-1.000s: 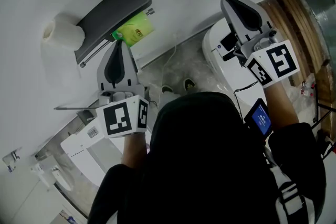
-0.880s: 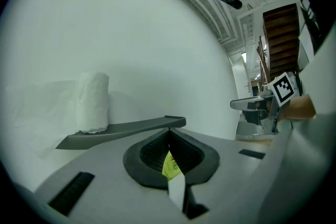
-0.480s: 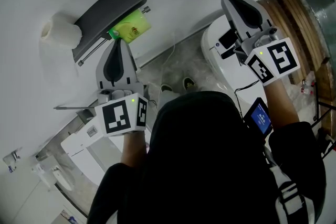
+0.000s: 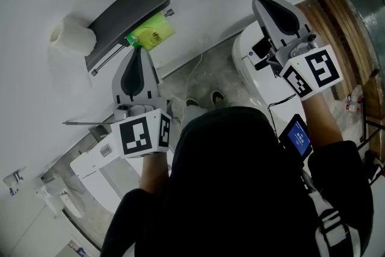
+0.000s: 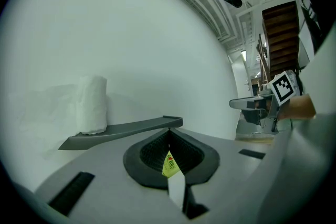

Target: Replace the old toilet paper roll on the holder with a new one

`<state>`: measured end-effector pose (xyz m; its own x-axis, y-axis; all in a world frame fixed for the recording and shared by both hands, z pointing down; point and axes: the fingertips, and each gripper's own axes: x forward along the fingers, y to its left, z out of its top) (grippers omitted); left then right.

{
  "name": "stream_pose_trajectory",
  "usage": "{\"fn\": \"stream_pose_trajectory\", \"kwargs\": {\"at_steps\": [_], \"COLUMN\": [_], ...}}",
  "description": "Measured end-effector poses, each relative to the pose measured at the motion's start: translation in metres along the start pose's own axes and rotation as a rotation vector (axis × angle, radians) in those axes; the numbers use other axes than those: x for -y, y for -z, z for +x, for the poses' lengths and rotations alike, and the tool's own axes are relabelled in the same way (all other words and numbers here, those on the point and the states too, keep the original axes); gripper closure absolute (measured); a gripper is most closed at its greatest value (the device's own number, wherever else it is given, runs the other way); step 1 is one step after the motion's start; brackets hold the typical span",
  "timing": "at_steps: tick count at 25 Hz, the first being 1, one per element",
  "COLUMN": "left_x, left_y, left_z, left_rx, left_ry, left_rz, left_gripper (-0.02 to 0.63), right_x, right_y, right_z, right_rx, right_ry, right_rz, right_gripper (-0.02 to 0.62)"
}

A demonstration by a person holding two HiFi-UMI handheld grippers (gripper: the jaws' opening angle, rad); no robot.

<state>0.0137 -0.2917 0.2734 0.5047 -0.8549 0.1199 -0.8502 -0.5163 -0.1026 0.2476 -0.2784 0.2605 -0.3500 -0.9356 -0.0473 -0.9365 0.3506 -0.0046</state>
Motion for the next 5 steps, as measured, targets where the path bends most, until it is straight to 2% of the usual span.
{"fn": "stream_pose_trajectory", "kwargs": {"at_steps": [5], "left_x": [0.0047], "left_y": [-0.0006], "left_z": [0.0001], "left_rx": [-0.004], "left_ry": [0.005], "left_rz": [0.006], "left_gripper": [0.586], "right_x": [-0.0002], "right_y": [0.0017], "right_z": [-0.0017], "right_rx": [-0.003], "right_ry": [-0.006], "right_rz": [-0.001], "right_gripper": [0.558]}}
